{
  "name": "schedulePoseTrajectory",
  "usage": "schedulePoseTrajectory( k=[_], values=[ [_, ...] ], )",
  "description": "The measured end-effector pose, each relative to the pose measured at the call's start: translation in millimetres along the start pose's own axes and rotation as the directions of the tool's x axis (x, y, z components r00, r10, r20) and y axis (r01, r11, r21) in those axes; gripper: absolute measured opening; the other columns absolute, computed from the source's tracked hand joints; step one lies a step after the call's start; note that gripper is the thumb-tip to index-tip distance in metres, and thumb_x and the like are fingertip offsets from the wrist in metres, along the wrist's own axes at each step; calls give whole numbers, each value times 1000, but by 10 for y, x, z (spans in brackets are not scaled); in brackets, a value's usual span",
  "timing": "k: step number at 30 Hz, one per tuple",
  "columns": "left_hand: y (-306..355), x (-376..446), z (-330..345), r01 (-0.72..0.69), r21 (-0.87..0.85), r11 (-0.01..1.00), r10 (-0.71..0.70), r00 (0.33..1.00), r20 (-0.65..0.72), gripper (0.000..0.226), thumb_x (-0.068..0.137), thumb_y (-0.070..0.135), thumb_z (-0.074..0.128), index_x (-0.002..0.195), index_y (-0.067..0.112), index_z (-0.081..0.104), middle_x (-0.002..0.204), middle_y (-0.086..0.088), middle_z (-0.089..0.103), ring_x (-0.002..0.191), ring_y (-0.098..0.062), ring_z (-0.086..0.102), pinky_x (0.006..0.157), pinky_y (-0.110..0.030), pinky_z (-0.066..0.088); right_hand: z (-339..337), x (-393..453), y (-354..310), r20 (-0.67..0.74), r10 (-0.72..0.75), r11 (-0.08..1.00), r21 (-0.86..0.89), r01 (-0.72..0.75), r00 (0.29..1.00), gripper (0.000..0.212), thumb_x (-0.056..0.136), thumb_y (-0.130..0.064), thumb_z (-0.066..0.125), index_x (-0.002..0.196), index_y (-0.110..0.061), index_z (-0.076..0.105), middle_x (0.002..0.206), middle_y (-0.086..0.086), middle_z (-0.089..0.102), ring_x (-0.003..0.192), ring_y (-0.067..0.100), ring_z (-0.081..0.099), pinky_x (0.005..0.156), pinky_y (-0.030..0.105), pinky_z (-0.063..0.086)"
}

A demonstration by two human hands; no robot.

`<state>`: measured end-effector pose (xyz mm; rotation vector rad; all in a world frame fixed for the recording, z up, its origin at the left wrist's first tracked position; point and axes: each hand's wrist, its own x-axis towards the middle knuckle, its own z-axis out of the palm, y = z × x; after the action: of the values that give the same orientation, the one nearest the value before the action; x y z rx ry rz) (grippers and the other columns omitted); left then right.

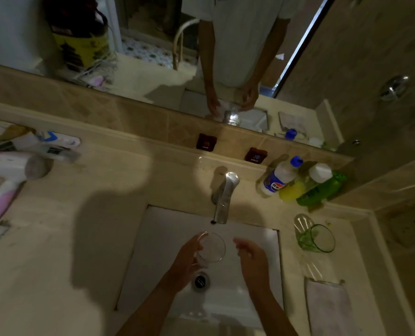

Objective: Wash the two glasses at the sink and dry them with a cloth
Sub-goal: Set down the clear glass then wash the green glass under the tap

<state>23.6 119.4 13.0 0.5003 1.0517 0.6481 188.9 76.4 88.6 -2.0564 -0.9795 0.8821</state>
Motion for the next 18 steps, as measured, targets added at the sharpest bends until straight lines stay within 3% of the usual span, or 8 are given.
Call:
schedulePoseTrajectory(
  k=[2,4,6,7,10,13,16,18],
  values=[
    [15,-118,58,-12,-20,1000,12,1000,3,31,106,28,48,134,26,62,134,-3,60,121,-34,60,99,-56,53,82,-261,242,119,99,995,-5,-99,988,47,89,5,57,111,-36,61,123,-4,66,113,16,62,89,21,52],
    [-6,-221,157,45,-57,997,-46,999,-28,32,103,30,51,131,19,65,129,-9,66,114,-31,65,90,-49,58,193,-481,384,244,131,987,63,-150,961,65,86,4,65,136,-33,46,135,-9,53,117,10,55,79,12,51],
    [-50,-371,264,33,-99,995,-36,999,-24,25,99,27,58,121,23,70,127,-11,69,105,-27,69,73,-35,59,284,-632,409,241,112,973,171,-156,964,80,85,-7,73,149,-29,30,141,-11,43,127,8,46,83,13,49],
    [-92,-429,293,-25,-100,995,24,1000,-13,27,96,25,64,122,28,70,130,-8,69,107,-25,70,71,-32,60,311,-677,387,213,109,964,215,-155,971,86,83,-12,76,151,-28,26,143,-11,41,130,8,42,87,15,48],
    [-176,-594,355,-60,-137,989,69,996,64,56,84,32,76,137,32,59,142,-1,60,123,-26,64,94,-47,58,281,-736,315,154,97,937,319,-143,983,98,76,-13,82,151,-32,22,141,-13,39,121,4,46,76,9,51],
    [-198,-672,358,16,-222,975,0,997,76,54,89,57,60,127,20,69,136,-6,62,114,-37,68,85,-50,56,169,-730,326,107,38,923,378,-76,994,102,66,-12,87,148,-27,28,137,-10,45,114,2,52,74,7,51],
    [-225,-725,352,22,-281,959,11,993,116,54,93,58,51,112,13,73,116,-6,71,92,-34,73,81,-50,56,68,-684,343,63,2,918,395,-27,998,97,60,-12,91,141,-21,39,131,0,57,115,13,60,76,17,55],
    [-238,-802,365,3,-274,962,33,992,125,48,92,55,53,104,13,74,104,-6,74,90,-34,73,89,-55,54,8,-661,367,68,-9,921,389,-18,998,92,58,-12,93,135,-24,45,125,0,61,110,13,64,73,16,56]
  ],
)
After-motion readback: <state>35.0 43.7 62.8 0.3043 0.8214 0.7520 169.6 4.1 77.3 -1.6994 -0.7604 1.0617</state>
